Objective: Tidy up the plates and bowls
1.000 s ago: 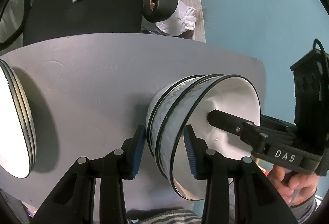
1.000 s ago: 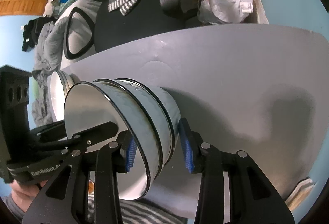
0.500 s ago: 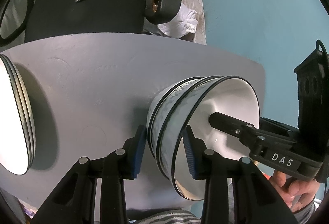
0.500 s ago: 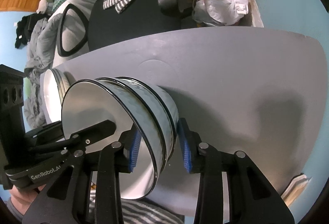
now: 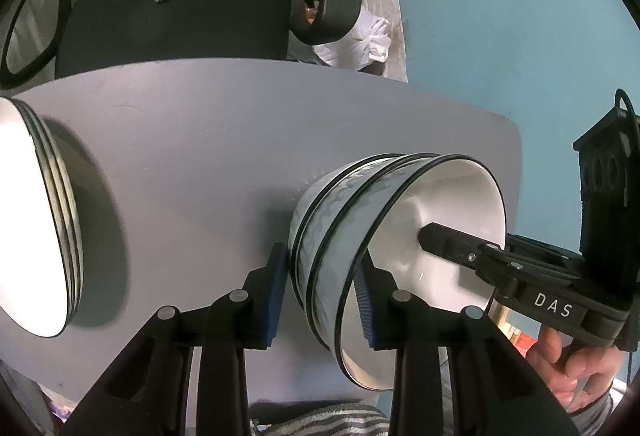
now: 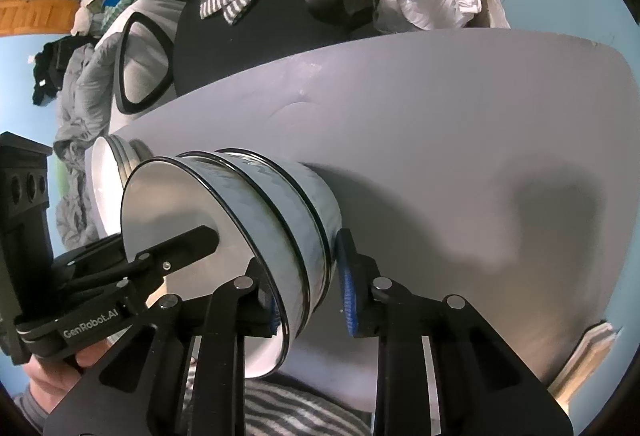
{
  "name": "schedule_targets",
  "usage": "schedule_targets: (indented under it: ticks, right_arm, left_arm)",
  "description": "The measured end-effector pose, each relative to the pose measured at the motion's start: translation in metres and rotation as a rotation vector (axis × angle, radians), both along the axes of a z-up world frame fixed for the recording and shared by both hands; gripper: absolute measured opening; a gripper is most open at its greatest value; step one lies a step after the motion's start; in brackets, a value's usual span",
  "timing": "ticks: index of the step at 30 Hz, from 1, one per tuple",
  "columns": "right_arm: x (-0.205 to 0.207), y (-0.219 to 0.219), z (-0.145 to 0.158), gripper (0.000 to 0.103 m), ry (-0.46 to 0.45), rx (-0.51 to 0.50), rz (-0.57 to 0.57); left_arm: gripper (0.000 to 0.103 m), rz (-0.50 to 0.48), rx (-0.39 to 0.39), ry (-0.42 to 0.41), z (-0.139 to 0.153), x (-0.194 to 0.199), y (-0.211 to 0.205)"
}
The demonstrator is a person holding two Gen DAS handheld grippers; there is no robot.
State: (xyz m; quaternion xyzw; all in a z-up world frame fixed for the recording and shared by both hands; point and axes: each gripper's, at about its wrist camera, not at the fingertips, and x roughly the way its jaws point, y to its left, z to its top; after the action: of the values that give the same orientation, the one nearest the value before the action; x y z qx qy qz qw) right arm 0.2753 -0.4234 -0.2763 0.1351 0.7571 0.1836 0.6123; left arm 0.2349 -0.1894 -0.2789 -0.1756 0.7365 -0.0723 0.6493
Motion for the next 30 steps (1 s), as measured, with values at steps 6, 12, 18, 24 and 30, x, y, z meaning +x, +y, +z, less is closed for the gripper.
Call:
schedule_targets:
  ticks: [6, 12, 18, 24, 30]
  right_arm:
    - [-0.007, 0.008, 0.001, 0.023, 0.009, -0.003, 0.003]
    - [-0.011, 0.021, 0.006, 0.023, 0.003, -0.015, 0.019]
    - [-0.013, 0.038, 0.013, 0.022, -0.010, -0.025, 0.043]
    - [-0.019, 0.055, 0.019, 0.022, -0.020, -0.032, 0.068]
    - [-0.019, 0.082, 0.031, 0.022, -0.038, -0.039, 0.095]
  left_arm:
    - [0.031, -0.002, 0.011, -0.003, 0.002, -0.007, 0.005]
    - [0.031, 0.010, 0.012, -0.008, 0.007, -0.014, 0.015]
    - [0.031, 0.024, 0.012, -0.022, 0.014, -0.020, 0.028]
    - [0.031, 0.050, 0.010, -0.032, 0.021, -0.029, 0.044]
    - [0.031, 0.083, 0.015, -0.047, 0.032, -0.037, 0.064]
